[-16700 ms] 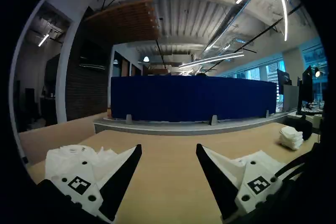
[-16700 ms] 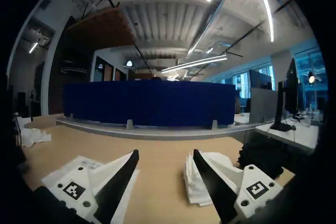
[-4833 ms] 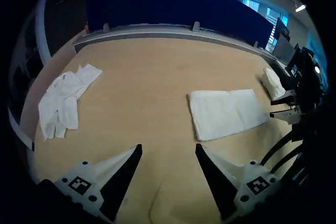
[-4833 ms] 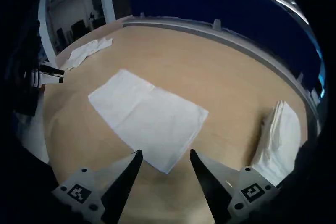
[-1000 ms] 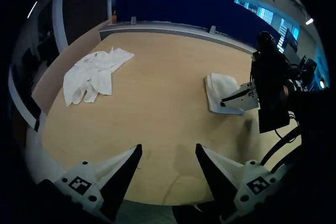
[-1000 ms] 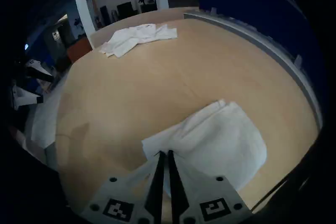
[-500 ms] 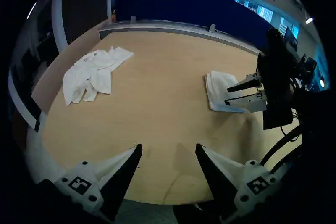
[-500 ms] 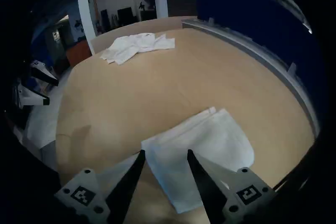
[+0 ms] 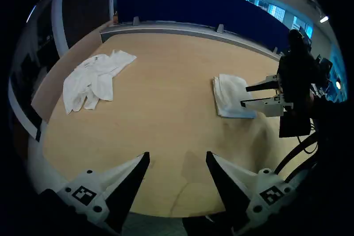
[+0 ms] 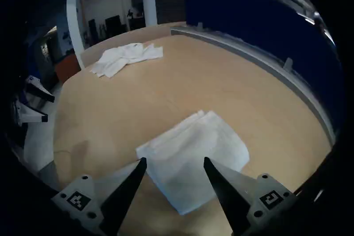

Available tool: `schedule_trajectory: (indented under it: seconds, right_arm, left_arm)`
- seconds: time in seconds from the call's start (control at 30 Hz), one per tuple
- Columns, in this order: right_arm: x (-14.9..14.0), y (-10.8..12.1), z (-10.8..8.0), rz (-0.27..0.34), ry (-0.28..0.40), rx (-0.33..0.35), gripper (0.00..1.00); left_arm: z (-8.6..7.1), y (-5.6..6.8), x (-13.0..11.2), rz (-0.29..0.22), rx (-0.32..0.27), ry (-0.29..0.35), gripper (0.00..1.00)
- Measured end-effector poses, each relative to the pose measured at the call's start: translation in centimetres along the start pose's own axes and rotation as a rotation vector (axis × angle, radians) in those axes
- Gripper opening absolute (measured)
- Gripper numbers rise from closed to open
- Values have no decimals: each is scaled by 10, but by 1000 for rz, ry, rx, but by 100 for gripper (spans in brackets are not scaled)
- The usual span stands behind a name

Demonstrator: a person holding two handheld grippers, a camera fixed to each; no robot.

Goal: Fold towel

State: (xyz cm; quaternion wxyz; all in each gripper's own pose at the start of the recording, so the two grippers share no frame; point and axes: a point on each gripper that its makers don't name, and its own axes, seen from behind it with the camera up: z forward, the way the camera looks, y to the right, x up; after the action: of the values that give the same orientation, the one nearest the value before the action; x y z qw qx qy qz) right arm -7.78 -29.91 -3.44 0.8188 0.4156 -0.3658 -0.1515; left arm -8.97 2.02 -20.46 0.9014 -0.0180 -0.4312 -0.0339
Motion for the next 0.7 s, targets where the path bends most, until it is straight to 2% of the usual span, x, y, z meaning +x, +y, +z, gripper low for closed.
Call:
schedule_trajectory:
  seconds: [0.17,0.37,0.7]
  right_arm:
    - [-16,17,-11,82,-16,-83,100]
    - [-34,22,-20,149,-25,-118,100]
    - [-65,15,-24,139,-73,-131,100]
  left_arm:
    - [2,3,5,13,-11,0,94]
    - [7,6,10,28,-25,-1,94]
    - [8,9,13,38,-34,-2,94]
